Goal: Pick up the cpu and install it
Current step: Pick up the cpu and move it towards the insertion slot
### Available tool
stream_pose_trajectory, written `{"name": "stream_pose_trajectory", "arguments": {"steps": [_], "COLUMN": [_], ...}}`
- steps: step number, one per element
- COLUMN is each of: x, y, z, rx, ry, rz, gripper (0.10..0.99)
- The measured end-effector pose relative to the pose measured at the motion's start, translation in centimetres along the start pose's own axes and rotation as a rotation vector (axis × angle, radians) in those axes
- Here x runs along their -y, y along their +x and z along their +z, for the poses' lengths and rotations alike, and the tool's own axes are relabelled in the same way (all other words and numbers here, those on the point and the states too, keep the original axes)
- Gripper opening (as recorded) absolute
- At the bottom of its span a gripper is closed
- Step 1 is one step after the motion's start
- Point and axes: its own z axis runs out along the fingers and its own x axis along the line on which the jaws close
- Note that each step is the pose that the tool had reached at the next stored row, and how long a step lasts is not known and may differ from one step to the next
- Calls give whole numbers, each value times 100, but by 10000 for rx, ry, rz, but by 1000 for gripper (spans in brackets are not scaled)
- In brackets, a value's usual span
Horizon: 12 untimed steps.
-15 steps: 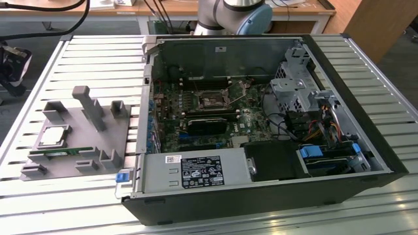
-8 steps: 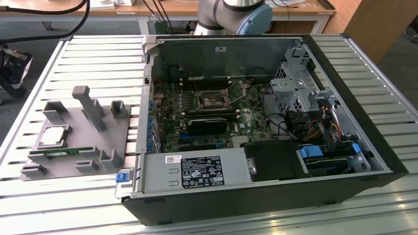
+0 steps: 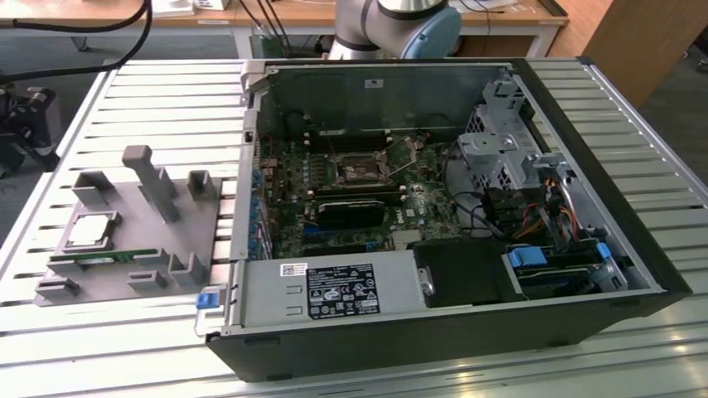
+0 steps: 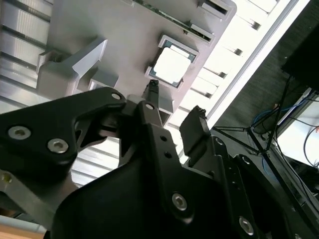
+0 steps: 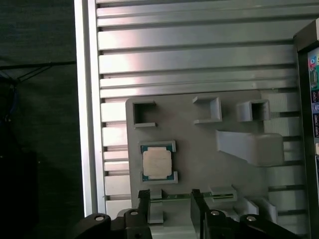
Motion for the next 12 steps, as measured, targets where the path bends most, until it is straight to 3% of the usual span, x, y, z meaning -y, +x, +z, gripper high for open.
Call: {"name": "stream_pose_trajectory", "arguments": {"steps": [2, 4, 5, 12], "x": [1, 4, 5, 14], "y": [3, 12, 20, 78], "z": [33, 71, 89, 216], "rx": [1, 2, 1, 0], "ry": [12, 13, 14, -5], "rz": [0, -1, 0, -1], "gripper": [525, 525, 588, 588]}}
